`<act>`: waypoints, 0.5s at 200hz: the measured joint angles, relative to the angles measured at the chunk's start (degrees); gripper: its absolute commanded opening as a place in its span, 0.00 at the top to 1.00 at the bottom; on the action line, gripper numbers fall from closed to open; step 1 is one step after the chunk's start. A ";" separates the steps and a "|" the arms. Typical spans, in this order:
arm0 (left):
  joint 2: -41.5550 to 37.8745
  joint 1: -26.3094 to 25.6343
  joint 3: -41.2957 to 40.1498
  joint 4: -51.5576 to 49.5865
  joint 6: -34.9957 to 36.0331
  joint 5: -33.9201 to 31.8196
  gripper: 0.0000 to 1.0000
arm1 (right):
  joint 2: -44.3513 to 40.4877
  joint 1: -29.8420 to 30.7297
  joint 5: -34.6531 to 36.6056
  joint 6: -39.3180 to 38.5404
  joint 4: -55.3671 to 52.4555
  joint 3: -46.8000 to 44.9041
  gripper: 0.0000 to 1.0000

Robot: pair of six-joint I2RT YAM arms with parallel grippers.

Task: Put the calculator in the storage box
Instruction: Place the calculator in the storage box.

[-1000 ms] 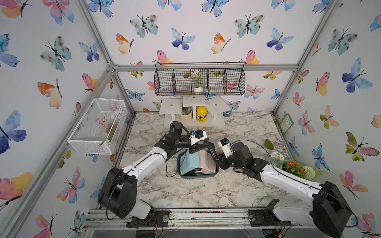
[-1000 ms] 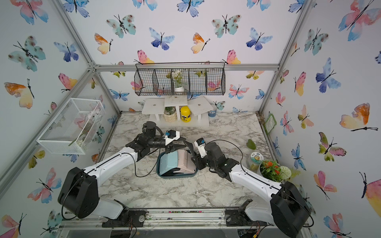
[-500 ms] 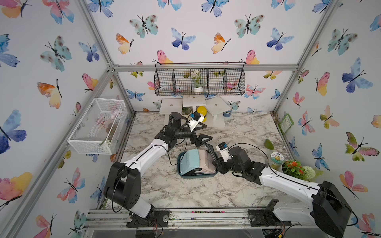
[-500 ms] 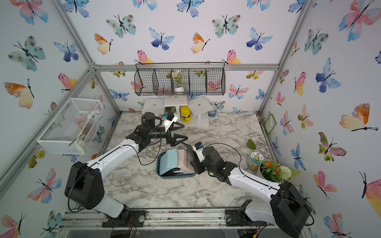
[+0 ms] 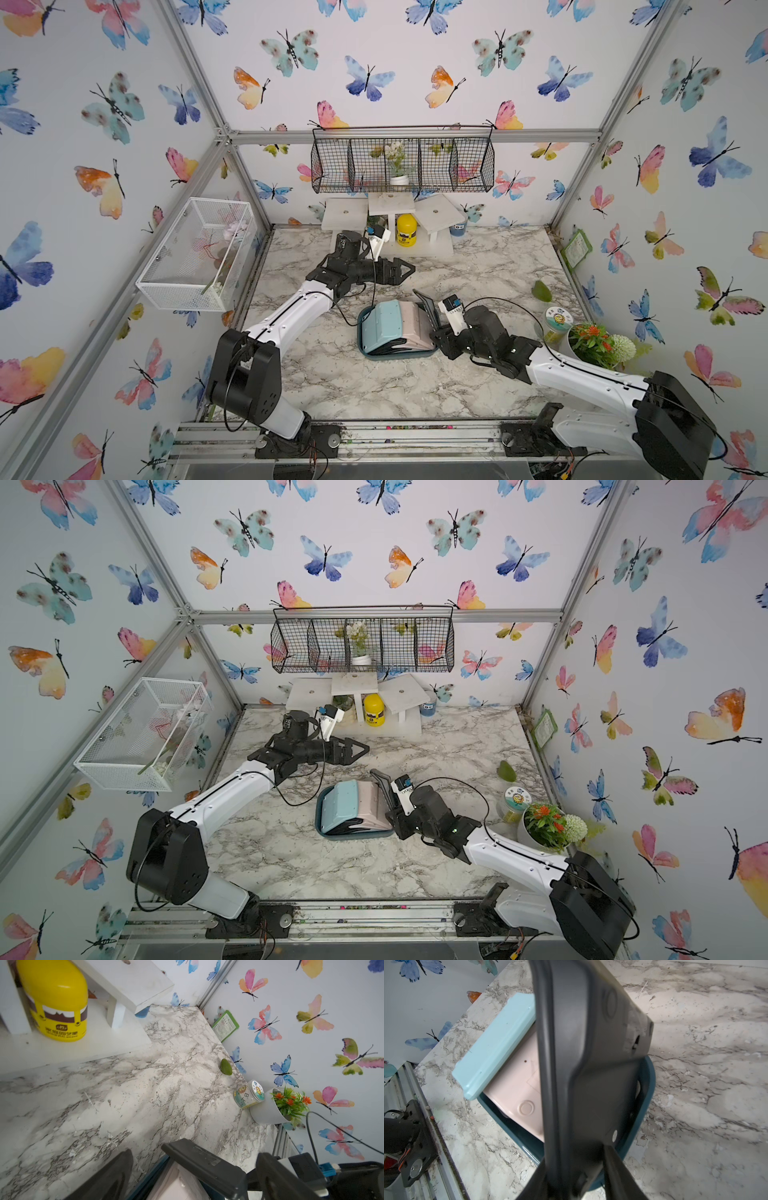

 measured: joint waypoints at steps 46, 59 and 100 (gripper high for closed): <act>-4.87 0.85 -4.46 -2.80 -6.54 -6.10 0.01 | -1.51 1.42 0.22 1.42 0.13 -2.93 0.62; -6.64 0.42 -4.57 -3.52 -7.58 -8.74 0.01 | -1.49 1.99 0.57 1.75 0.07 -3.30 0.62; -12.24 0.07 -6.45 -3.65 -11.63 -12.72 0.01 | -0.94 3.78 2.78 2.47 0.09 -3.69 0.64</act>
